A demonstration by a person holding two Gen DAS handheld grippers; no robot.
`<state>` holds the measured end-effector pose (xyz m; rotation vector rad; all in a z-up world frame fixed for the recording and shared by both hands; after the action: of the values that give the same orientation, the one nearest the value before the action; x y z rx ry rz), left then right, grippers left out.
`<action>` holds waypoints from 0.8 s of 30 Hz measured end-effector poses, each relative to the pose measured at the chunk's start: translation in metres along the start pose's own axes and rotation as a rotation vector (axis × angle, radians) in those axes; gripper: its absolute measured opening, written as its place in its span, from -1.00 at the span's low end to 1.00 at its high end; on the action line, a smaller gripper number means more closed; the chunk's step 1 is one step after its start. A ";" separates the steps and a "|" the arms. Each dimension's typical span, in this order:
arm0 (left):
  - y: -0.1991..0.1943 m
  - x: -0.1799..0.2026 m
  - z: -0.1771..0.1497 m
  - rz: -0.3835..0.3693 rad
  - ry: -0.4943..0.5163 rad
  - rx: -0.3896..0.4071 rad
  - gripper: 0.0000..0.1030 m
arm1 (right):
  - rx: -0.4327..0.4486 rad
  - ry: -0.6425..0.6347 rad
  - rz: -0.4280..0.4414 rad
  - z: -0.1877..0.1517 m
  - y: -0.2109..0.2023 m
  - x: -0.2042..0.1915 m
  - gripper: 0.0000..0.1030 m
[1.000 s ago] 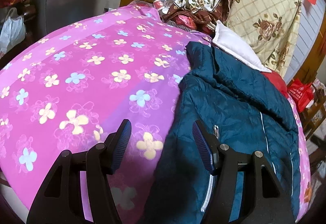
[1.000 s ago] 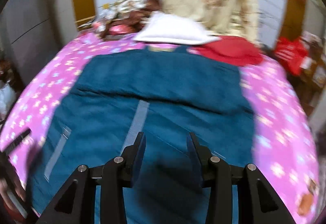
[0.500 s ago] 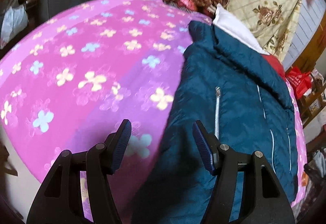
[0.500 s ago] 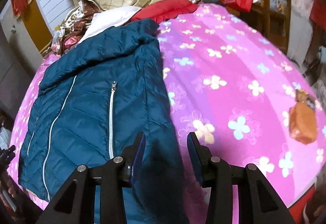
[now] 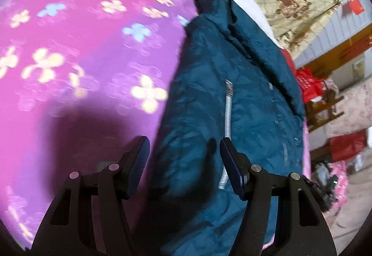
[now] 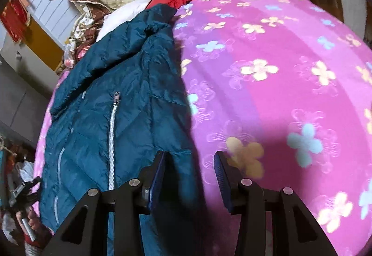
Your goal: Fold large clothes
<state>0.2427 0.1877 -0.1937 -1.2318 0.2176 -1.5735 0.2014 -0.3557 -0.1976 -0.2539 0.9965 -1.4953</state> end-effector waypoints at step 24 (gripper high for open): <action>-0.042 0.022 -0.069 -0.372 -0.128 -0.118 0.32 | -0.182 0.148 0.400 -0.067 -0.032 -0.027 -0.06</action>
<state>0.1649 0.1574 -0.1834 -1.5253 -0.0037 -1.8091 0.1398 -0.3074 -0.2054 -0.0656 1.2241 -1.0723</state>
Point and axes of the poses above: each gripper's, at about its wrist camera, not at the fingertips, and y roughly the way its jaws point, x to its right, z to its top, the point moved 8 cm from there along y, roughly the way its jaws point, and after that the axes turned 10 degrees about x, right-handed, at the moved point
